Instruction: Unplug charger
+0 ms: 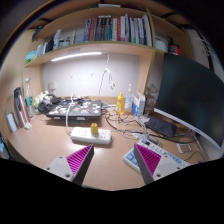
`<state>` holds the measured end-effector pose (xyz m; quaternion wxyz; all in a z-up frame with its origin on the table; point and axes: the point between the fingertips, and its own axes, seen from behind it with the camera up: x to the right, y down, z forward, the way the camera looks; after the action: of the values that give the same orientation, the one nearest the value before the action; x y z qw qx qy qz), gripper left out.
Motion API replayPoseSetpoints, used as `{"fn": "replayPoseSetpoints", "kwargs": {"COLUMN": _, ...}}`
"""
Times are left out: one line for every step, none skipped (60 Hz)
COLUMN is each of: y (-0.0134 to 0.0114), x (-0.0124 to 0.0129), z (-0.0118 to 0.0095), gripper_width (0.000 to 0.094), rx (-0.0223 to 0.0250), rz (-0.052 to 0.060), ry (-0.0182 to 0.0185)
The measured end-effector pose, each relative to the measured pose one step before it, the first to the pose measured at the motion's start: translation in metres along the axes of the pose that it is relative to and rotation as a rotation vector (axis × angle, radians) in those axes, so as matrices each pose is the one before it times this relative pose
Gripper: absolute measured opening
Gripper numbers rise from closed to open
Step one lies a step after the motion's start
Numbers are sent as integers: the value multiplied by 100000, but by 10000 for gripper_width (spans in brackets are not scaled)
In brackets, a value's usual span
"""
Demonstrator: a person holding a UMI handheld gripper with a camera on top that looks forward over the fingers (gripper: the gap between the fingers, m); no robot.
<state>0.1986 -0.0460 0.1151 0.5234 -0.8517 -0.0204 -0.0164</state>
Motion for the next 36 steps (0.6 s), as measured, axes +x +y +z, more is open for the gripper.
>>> {"fn": "replayPoseSetpoints", "kwargs": {"y": -60, "x": 56, "z": 57, "gripper_width": 881, "rx": 176, "rz": -232, "ry": 205}}
{"fn": "replayPoseSetpoints", "kwargs": {"y": -76, "x": -95, "z": 146, "gripper_width": 883, "rx": 319, "rz": -61, "ry": 142}}
{"fn": "replayPoseSetpoints", "kwargs": {"y": -95, "x": -95, "z": 153, "gripper_width": 882, "rx": 348, "rz": -5, "ry": 70}}
{"fn": "replayPoseSetpoints", "kwargs": {"y": -57, "x": -130, "z": 161, "gripper_width": 881, "rx": 259, "rz": -14, "ry": -56}}
{"fn": "replayPoseSetpoints", "kwargs": {"y": -68, "x": -177, "z": 184, "gripper_width": 882, "rx": 131, "rz": 56, "ry": -171}}
{"fn": "replayPoseSetpoints", "kwargs": {"y": -55, "x": -216, "z": 171, "gripper_width": 887, "rx": 105, "rz": 110, "ry": -240}}
{"fn": "replayPoseSetpoints", "kwargs": {"y": -55, "x": -206, "z": 184, "gripper_width": 888, "rx": 108, "rz": 232, "ry": -300}}
{"fn": "replayPoseSetpoints", "kwargs": {"y": -33, "x": -123, "z": 38, "gripper_width": 890, "rx": -6, "rz": 282, "ry": -281}}
{"fn": "replayPoseSetpoints", "kwargs": {"y": -63, "x": -310, "z": 239, "gripper_width": 890, "rx": 119, "rz": 292, "ry": -243}}
{"fn": "replayPoseSetpoints", "kwargs": {"y": -58, "x": -234, "z": 231, "gripper_width": 890, "rx": 97, "rz": 234, "ry": -246}}
{"fn": "replayPoseSetpoints", "kwargs": {"y": -71, "x": -210, "z": 218, "gripper_width": 891, "rx": 119, "rz": 205, "ry": -118}}
{"fn": "replayPoseSetpoints", "kwargs": {"y": -79, "x": -190, "z": 203, "gripper_width": 893, "rx": 136, "rz": 203, "ry": -168}}
{"fn": "replayPoseSetpoints", "kwargs": {"y": -85, "x": -193, "z": 225, "gripper_width": 894, "rx": 181, "rz": 158, "ry": -161}}
{"fn": "replayPoseSetpoints", "kwargs": {"y": -85, "x": -202, "z": 247, "gripper_width": 891, "rx": 200, "rz": 178, "ry": -148}}
{"fn": "replayPoseSetpoints", "kwargs": {"y": -91, "x": -190, "z": 273, "gripper_width": 893, "rx": 282, "rz": 74, "ry": -155}}
{"fn": "replayPoseSetpoints", "kwargs": {"y": -73, "x": -224, "z": 308, "gripper_width": 892, "rx": 253, "rz": 84, "ry": -206}}
{"fn": "replayPoseSetpoints", "kwargs": {"y": -43, "x": -199, "z": 324, "gripper_width": 892, "rx": 223, "rz": -8, "ry": -199}}
{"fn": "replayPoseSetpoints", "kwargs": {"y": -22, "x": -205, "z": 352, "gripper_width": 892, "rx": 109, "rz": -62, "ry": -167}}
{"fn": "replayPoseSetpoints", "kwargs": {"y": -8, "x": -210, "z": 366, "gripper_width": 894, "rx": 50, "rz": -69, "ry": -100}}
{"fn": "replayPoseSetpoints", "kwargs": {"y": -33, "x": -229, "z": 416, "gripper_width": 892, "rx": 62, "rz": -64, "ry": -52}}
{"fn": "replayPoseSetpoints", "kwargs": {"y": -18, "x": -218, "z": 427, "gripper_width": 892, "rx": 169, "rz": -125, "ry": -98}}
{"fn": "replayPoseSetpoints", "kwargs": {"y": 82, "x": -123, "z": 499, "gripper_width": 891, "rx": 396, "rz": -209, "ry": -288}}
{"fn": "replayPoseSetpoints", "kwargs": {"y": -106, "x": -318, "z": 388, "gripper_width": 892, "rx": -94, "rz": -193, "ry": 205}}
{"fn": "replayPoseSetpoints", "kwargs": {"y": 28, "x": -240, "z": 501, "gripper_width": 891, "rx": 143, "rz": -296, "ry": -163}}
{"fn": "replayPoseSetpoints", "kwargs": {"y": 115, "x": -199, "z": 577, "gripper_width": 894, "rx": 359, "rz": -374, "ry": -527}}
{"fn": "replayPoseSetpoints", "kwargs": {"y": -25, "x": -354, "z": 499, "gripper_width": 890, "rx": -257, "rz": -386, "ry": -139}}
{"fn": "replayPoseSetpoints", "kwargs": {"y": 221, "x": -175, "z": 614, "gripper_width": 891, "rx": -10, "rz": -226, "ry": -619}}
{"fn": "replayPoseSetpoints", "kwargs": {"y": 90, "x": -245, "z": 519, "gripper_width": 893, "rx": -310, "rz": 39, "ry": -277}}
{"fn": "replayPoseSetpoints", "kwargs": {"y": 72, "x": -249, "z": 518, "gripper_width": 894, "rx": -219, "rz": 238, "ry": -249}}
{"fn": "replayPoseSetpoints", "kwargs": {"y": 49, "x": -272, "z": 536, "gripper_width": 894, "rx": -111, "rz": 312, "ry": -298}}
{"fn": "replayPoseSetpoints", "kwargs": {"y": 36, "x": -226, "z": 516, "gripper_width": 895, "rx": -87, "rz": 333, "ry": -323}}
{"fn": "replayPoseSetpoints", "kwargs": {"y": 69, "x": -205, "z": 550, "gripper_width": 894, "rx": -204, "rz": 455, "ry": -266}}
{"fn": "replayPoseSetpoints", "kwargs": {"y": 98, "x": -193, "z": 526, "gripper_width": 891, "rx": -349, "rz": 600, "ry": -197}}
{"fn": "replayPoseSetpoints", "kwargs": {"y": 92, "x": -187, "z": 534, "gripper_width": 890, "rx": -384, "rz": 655, "ry": -168}}
{"fn": "replayPoseSetpoints", "kwargs": {"y": 70, "x": -137, "z": 536, "gripper_width": 891, "rx": -311, "rz": 602, "ry": -161}}
{"fn": "replayPoseSetpoints", "kwargs": {"y": 32, "x": -104, "z": 533, "gripper_width": 891, "rx": -117, "rz": 513, "ry": -79}}
